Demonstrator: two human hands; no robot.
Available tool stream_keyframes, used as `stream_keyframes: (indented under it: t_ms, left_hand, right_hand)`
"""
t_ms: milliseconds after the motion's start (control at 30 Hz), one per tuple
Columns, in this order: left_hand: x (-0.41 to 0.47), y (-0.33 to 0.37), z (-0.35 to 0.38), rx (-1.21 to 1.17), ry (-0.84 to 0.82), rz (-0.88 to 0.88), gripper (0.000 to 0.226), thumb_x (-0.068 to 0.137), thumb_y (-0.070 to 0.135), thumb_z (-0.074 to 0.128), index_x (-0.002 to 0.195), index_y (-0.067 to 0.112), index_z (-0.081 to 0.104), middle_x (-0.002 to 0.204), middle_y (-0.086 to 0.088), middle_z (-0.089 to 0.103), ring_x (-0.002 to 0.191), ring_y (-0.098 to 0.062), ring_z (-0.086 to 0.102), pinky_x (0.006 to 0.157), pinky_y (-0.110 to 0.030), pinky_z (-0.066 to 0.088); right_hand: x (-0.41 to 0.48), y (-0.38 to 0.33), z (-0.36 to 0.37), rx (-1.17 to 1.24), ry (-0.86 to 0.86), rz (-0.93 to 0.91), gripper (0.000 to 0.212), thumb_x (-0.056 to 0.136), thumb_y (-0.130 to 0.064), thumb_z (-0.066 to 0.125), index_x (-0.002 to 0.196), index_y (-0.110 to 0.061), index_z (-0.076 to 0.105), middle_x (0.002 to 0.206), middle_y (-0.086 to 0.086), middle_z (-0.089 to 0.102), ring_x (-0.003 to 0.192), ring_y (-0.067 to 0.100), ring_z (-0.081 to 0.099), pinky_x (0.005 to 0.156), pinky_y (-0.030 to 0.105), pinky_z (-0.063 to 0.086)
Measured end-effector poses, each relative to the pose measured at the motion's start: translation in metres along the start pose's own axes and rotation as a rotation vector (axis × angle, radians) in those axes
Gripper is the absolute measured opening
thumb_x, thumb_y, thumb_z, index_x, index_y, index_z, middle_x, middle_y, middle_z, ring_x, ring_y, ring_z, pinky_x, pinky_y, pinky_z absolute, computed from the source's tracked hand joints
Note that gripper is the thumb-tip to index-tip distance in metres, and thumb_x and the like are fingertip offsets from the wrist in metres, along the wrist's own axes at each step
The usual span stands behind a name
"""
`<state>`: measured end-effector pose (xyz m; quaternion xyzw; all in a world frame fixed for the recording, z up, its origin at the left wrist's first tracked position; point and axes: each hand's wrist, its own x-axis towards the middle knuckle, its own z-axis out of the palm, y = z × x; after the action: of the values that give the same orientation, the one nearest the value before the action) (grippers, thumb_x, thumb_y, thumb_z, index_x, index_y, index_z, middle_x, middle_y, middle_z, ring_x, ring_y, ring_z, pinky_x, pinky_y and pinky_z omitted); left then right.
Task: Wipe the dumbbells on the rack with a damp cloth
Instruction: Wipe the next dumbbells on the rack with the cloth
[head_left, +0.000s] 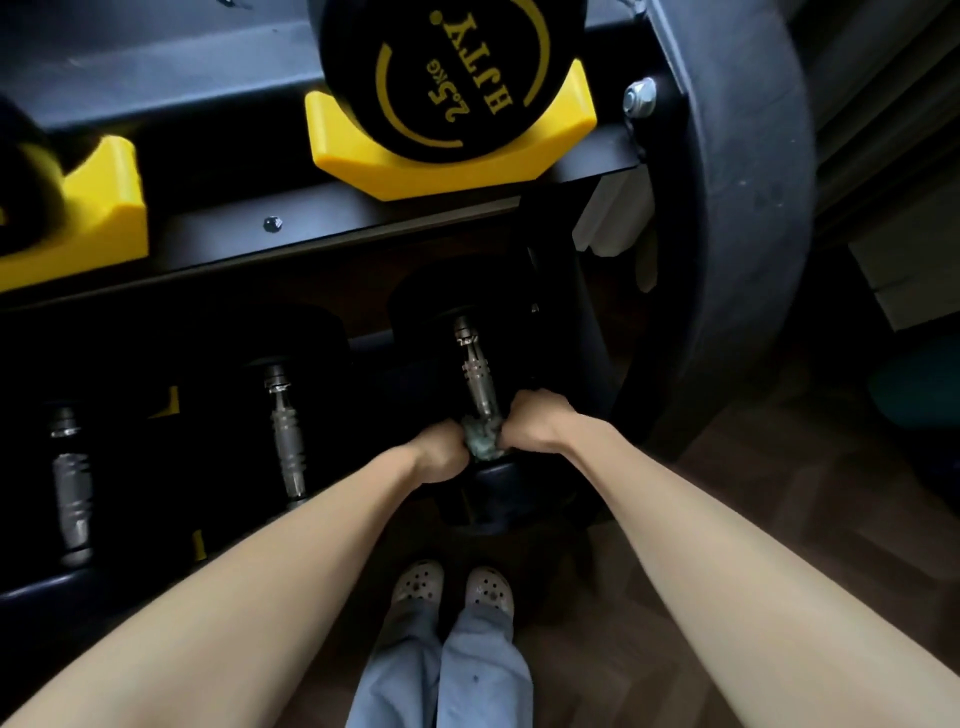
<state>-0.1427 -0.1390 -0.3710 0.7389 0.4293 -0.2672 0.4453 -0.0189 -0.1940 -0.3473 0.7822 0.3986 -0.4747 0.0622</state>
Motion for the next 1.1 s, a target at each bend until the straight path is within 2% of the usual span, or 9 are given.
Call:
stream_keyframes:
  t_ms: [100, 200, 267, 400, 500, 600, 700, 833, 1100]
  left_hand:
    - [-0.014, 0.004, -0.007, 0.069, -0.025, 0.027, 0.023, 0.093, 0.008, 0.046, 0.108, -0.001, 0.061, 0.112, -0.017, 0.063, 0.098, -0.027, 0.058, 0.069, -0.022, 0.035]
    - [-0.032, 0.005, -0.008, 0.097, 0.013, 0.093, 0.023, 0.095, 0.017, 0.047, 0.103, 0.002, 0.063, 0.103, -0.014, 0.065, 0.099, -0.028, 0.060, 0.068, -0.023, 0.035]
    - [-0.045, 0.000, 0.002, 0.106, 0.090, 0.146, 0.023, 0.096, 0.016, 0.046, 0.105, 0.003, 0.063, 0.103, -0.015, 0.066, 0.099, -0.029, 0.060, 0.071, -0.025, 0.037]
    - [-0.071, -0.006, 0.038, -0.072, 0.338, 0.299, 0.029, 0.095, 0.009, 0.047, 0.121, 0.005, 0.060, 0.124, -0.011, 0.061, 0.118, -0.025, 0.054, 0.090, -0.013, 0.033]
    - [-0.076, -0.010, 0.067, 0.001, 0.451, 0.451, 0.042, 0.093, 0.006, 0.049, 0.135, 0.001, 0.047, 0.142, -0.015, 0.042, 0.136, -0.024, 0.031, 0.114, -0.021, 0.012]
    - [-0.061, -0.017, 0.090, 0.267, 0.506, 0.438, 0.056, 0.082, 0.000, 0.066, 0.134, -0.002, 0.047, 0.139, -0.024, 0.044, 0.131, -0.039, 0.041, 0.111, -0.047, 0.026]
    - [-0.058, -0.011, 0.093, 0.431, 0.473, 0.450, 0.069, 0.061, -0.002, 0.083, 0.125, -0.002, 0.056, 0.128, -0.024, 0.055, 0.116, -0.041, 0.055, 0.095, -0.045, 0.048]
    - [-0.049, 0.010, 0.080, 0.567, 0.470, 0.494, 0.067, 0.047, 0.008, 0.091, 0.110, 0.004, 0.067, 0.111, -0.018, 0.067, 0.097, -0.037, 0.066, 0.079, -0.036, 0.056]
    - [-0.036, 0.057, 0.067, 0.500, 0.316, 0.351, 0.058, 0.095, 0.008, 0.046, 0.147, 0.010, 0.022, 0.151, -0.015, 0.027, 0.134, -0.033, 0.034, 0.108, -0.036, 0.030]
  right_hand:
    - [-0.011, 0.000, 0.000, 0.094, 0.020, 0.008, 0.028, 0.082, -0.025, 0.063, 0.102, -0.006, 0.061, 0.093, 0.009, 0.060, 0.089, 0.026, 0.057, 0.050, 0.022, 0.034]
    - [-0.031, 0.003, 0.000, 0.187, 0.042, -0.029, 0.024, 0.082, -0.021, 0.059, 0.061, -0.015, 0.048, 0.064, 0.000, 0.045, 0.077, 0.021, 0.046, 0.047, 0.022, 0.027]
    - [-0.045, 0.008, 0.006, 0.241, 0.053, -0.084, 0.025, 0.086, -0.020, 0.057, 0.062, -0.013, 0.058, 0.062, 0.000, 0.046, 0.075, 0.018, 0.044, 0.049, 0.021, 0.028]
    - [-0.063, 0.030, 0.039, 0.331, 0.216, -0.274, 0.020, 0.090, -0.013, 0.055, 0.092, -0.001, 0.072, 0.097, 0.004, 0.068, 0.090, 0.018, 0.061, 0.075, 0.024, 0.044]
    - [-0.078, 0.045, 0.071, 0.345, 0.369, -0.359, 0.025, 0.091, -0.004, 0.053, 0.110, -0.004, 0.070, 0.139, -0.003, 0.048, 0.116, 0.009, 0.052, 0.097, 0.004, 0.031]
    - [-0.084, 0.051, 0.092, 0.530, 0.498, -0.258, 0.029, 0.093, 0.000, 0.050, 0.118, -0.002, 0.064, 0.141, 0.000, 0.044, 0.114, 0.010, 0.053, 0.089, -0.005, 0.029]
    - [-0.081, 0.050, 0.091, 0.712, 0.542, -0.122, 0.029, 0.094, -0.002, 0.046, 0.116, -0.005, 0.066, 0.115, 0.007, 0.066, 0.098, 0.016, 0.064, 0.079, 0.004, 0.043]
    - [-0.067, 0.058, 0.074, 0.764, 0.513, 0.093, 0.037, 0.092, -0.002, 0.046, 0.060, -0.009, 0.061, 0.060, 0.002, 0.055, 0.054, 0.009, 0.046, 0.042, 0.013, 0.031]
    - [-0.045, 0.072, 0.062, 0.786, 0.405, 0.317, 0.037, 0.089, 0.002, 0.037, 0.057, -0.013, 0.049, 0.069, 0.008, 0.052, 0.061, 0.017, 0.045, 0.047, 0.027, 0.031]
